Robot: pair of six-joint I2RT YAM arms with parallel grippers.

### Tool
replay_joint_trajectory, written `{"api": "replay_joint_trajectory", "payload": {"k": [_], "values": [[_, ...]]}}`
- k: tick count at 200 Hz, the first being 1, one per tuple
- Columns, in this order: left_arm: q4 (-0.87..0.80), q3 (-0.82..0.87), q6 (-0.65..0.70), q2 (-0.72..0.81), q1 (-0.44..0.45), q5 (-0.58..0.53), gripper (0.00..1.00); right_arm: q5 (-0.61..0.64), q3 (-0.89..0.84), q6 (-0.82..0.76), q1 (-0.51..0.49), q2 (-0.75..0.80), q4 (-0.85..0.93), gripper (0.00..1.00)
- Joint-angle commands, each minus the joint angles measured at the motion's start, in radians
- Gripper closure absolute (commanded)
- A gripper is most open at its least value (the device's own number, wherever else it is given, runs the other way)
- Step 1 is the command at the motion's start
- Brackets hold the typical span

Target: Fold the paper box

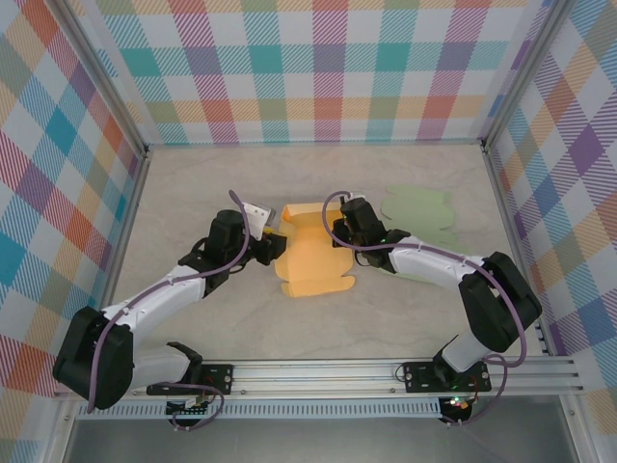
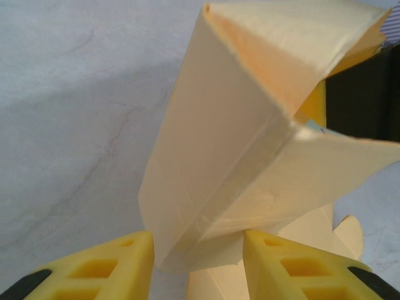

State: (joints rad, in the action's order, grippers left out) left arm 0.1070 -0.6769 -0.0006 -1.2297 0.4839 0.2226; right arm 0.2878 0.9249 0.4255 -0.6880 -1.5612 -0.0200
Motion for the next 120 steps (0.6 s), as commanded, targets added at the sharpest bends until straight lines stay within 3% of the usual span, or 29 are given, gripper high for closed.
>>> {"api": "replay_joint_trajectory", "payload": {"k": [1, 62, 87, 120], "values": [[0.038, -0.036, 0.034, -0.029, 0.008, -0.015, 0.55, 0.002, 0.017, -0.019, -0.005, 0.016, -0.006, 1.00], [0.100, -0.100, 0.081, -0.129, 0.026, -0.054, 0.53, -0.014, 0.010, -0.021, -0.005, 0.033, -0.007, 1.00], [0.155, -0.106, 0.086, -0.156, 0.054, -0.167, 0.57, -0.026, 0.009, -0.010, -0.007, 0.035, -0.007, 1.00], [0.203, -0.110, 0.096, -0.187, 0.102, -0.349, 0.72, -0.039, 0.008, 0.008, -0.008, 0.034, -0.010, 1.00]]}}
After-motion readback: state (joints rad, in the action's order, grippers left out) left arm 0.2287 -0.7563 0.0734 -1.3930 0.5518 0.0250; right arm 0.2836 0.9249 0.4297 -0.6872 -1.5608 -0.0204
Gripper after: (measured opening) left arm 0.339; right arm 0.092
